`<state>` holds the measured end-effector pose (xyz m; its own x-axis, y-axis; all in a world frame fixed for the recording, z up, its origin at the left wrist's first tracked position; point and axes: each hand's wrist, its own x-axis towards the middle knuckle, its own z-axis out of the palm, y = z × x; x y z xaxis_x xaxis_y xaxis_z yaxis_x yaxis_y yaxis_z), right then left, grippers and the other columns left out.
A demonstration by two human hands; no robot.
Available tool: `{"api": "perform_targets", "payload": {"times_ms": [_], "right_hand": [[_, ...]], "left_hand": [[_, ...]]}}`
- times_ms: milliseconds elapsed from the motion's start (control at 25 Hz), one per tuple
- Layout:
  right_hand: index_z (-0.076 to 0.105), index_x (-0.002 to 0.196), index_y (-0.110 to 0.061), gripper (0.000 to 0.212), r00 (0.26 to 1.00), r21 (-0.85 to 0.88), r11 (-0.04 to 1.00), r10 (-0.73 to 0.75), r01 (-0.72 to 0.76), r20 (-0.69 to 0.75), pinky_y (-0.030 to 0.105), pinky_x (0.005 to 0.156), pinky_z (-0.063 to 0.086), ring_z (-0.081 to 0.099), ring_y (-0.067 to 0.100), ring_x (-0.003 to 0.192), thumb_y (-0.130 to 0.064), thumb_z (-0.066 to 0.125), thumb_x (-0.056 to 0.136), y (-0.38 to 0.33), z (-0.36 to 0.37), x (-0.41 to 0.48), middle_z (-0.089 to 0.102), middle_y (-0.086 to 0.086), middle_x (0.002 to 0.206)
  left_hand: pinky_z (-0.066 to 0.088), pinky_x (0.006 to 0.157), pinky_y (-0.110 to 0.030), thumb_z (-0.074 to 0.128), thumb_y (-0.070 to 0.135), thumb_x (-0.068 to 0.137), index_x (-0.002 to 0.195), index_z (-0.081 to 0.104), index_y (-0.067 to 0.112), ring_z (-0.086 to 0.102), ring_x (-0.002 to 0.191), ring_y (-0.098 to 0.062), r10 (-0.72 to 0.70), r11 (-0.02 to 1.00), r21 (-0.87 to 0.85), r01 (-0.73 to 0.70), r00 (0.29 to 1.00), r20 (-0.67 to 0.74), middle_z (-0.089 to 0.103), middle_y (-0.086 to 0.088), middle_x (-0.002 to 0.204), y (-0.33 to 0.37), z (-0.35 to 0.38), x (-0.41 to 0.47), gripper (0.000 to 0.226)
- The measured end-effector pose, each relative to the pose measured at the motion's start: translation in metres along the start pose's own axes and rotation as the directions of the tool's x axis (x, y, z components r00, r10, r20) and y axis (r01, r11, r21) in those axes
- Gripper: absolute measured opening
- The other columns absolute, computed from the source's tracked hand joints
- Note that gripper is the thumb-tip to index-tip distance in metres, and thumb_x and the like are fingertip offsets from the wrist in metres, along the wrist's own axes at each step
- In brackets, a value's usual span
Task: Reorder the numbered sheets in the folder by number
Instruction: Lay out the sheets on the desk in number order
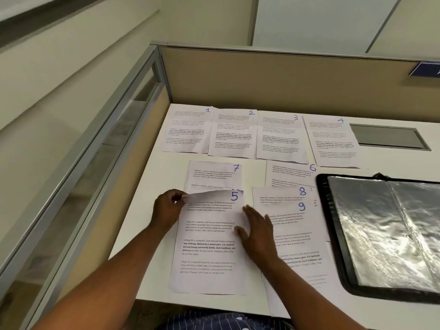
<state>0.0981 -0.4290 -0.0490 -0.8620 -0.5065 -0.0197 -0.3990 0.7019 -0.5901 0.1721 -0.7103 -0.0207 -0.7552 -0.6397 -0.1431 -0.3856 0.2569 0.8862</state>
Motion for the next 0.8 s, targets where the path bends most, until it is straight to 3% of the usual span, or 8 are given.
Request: {"api": "perform_targets", "payload": {"times_ms": [80,160,240,360,480,600,680,800], "right_hand": [[0.045,0.152,-0.016,0.063,0.980,0.214,0.965,0.174,-0.151,-0.093,0.045,0.123,0.028,0.043,0.020,0.142,-0.031,0.069,0.097,0.000,-0.007,0.009,0.049,0.001,0.154],[0.054,0.144,-0.017,0.054,0.955,0.406,0.884,0.286,-0.232,-0.076,0.040,0.112,0.044,0.057,0.017,0.128,-0.022,0.073,0.094,-0.001,-0.015,0.017,0.063,-0.001,0.137],[0.067,0.123,-0.021,0.033,0.946,0.475,0.838,0.322,-0.269,-0.031,0.035,0.095,0.055,0.068,0.012,0.106,-0.016,0.074,0.091,-0.004,-0.023,0.023,0.072,-0.011,0.111],[0.069,0.095,-0.025,0.011,0.942,0.483,0.825,0.337,-0.293,-0.003,0.034,0.082,0.055,0.067,0.009,0.087,-0.017,0.075,0.089,-0.005,-0.031,0.022,0.072,-0.012,0.091],[0.071,0.088,-0.025,0.007,0.950,0.502,0.818,0.313,-0.279,0.018,0.035,0.080,0.057,0.069,0.010,0.081,-0.020,0.077,0.089,0.000,-0.037,0.016,0.074,-0.010,0.086],[0.076,0.086,-0.021,0.006,0.937,0.650,0.705,0.349,-0.284,0.030,0.037,0.079,0.060,0.073,0.015,0.081,-0.016,0.079,0.088,0.006,-0.051,0.012,0.078,-0.004,0.085],[0.078,0.088,-0.013,0.002,0.923,0.738,0.613,0.382,-0.281,0.034,0.035,0.075,0.060,0.073,0.017,0.080,-0.012,0.079,0.087,0.012,-0.067,0.010,0.079,0.002,0.087],[0.077,0.092,-0.004,0.006,0.899,0.817,0.508,0.437,-0.273,0.028,0.024,0.066,0.056,0.072,0.014,0.074,-0.004,0.079,0.085,0.024,-0.097,0.006,0.079,0.006,0.086]], "left_hand": [[0.054,0.082,-0.024,0.072,-0.001,0.088,0.090,0.074,0.016,0.069,0.086,-0.009,-0.011,0.994,-0.107,0.017,0.998,0.054,0.075,0.002,0.090,0.007,-0.004,-0.005,0.017],[0.053,0.078,-0.016,0.071,-0.003,0.088,0.090,0.074,0.014,0.069,0.086,-0.007,-0.022,0.984,-0.173,0.036,0.996,0.082,0.075,0.001,0.090,0.017,-0.008,-0.008,0.018],[0.053,0.077,-0.015,0.070,-0.005,0.088,0.092,0.074,0.012,0.069,0.086,-0.006,-0.030,0.971,-0.235,0.047,0.997,0.076,0.075,0.001,0.091,0.026,-0.010,-0.006,0.017],[0.052,0.078,-0.018,0.069,-0.005,0.089,0.091,0.074,0.013,0.069,0.082,-0.005,-0.059,0.938,-0.339,0.068,0.998,0.036,0.075,0.005,0.087,0.041,-0.012,0.000,0.019],[0.053,0.078,-0.022,0.069,-0.003,0.089,0.094,0.073,0.014,0.069,0.082,-0.008,-0.053,0.902,-0.427,0.061,0.998,0.031,0.076,0.004,0.088,0.056,-0.008,0.005,0.018],[0.055,0.074,-0.021,0.072,0.000,0.089,0.108,0.071,0.011,0.071,0.087,-0.011,-0.030,0.871,-0.487,0.056,0.998,0.061,0.076,-0.002,0.098,0.066,0.003,0.004,0.023],[0.056,0.075,-0.023,0.074,0.003,0.088,0.115,0.069,0.010,0.073,0.093,-0.015,-0.035,0.860,-0.499,0.109,0.987,0.154,0.077,-0.004,0.103,0.068,0.019,-0.001,0.028],[0.057,0.080,-0.031,0.076,0.006,0.086,0.110,0.072,0.008,0.073,0.098,-0.026,-0.088,0.878,-0.433,0.206,0.957,0.277,0.077,-0.009,0.105,0.066,0.055,-0.012,0.025]]}}
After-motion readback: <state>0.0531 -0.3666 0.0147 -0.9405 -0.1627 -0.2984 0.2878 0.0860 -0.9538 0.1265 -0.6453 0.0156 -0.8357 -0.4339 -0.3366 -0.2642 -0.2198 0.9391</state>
